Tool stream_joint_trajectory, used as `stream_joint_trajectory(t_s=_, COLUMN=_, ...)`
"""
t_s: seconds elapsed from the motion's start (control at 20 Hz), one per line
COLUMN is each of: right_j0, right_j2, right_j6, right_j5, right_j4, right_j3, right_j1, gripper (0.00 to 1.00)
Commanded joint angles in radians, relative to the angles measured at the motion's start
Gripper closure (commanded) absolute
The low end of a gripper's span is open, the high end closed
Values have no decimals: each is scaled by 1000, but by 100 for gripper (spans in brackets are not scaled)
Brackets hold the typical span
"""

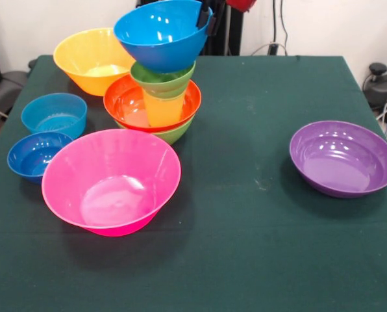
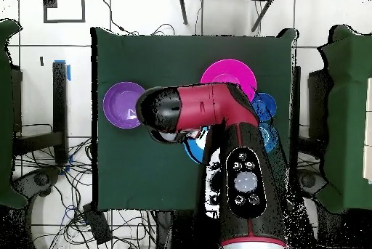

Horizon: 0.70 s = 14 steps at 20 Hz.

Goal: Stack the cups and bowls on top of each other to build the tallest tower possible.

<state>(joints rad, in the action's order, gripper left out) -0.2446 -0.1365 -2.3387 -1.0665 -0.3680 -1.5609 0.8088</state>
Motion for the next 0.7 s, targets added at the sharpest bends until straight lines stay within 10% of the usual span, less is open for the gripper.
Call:
stream_joint_trajectory(t_s=0.05, right_j0=-11, right_j2=-71, right_j6=207, right_j5=87, right_j4=-109, right_j3=-57, right_j1=-40, gripper=100)
stream_joint_trajectory(t_s=0.7, right_j0=-23, right_j2=-69, right_j6=216, right_j5=119, right_j4=-158, right_j3=-35, right_j1=-47, gripper=100)
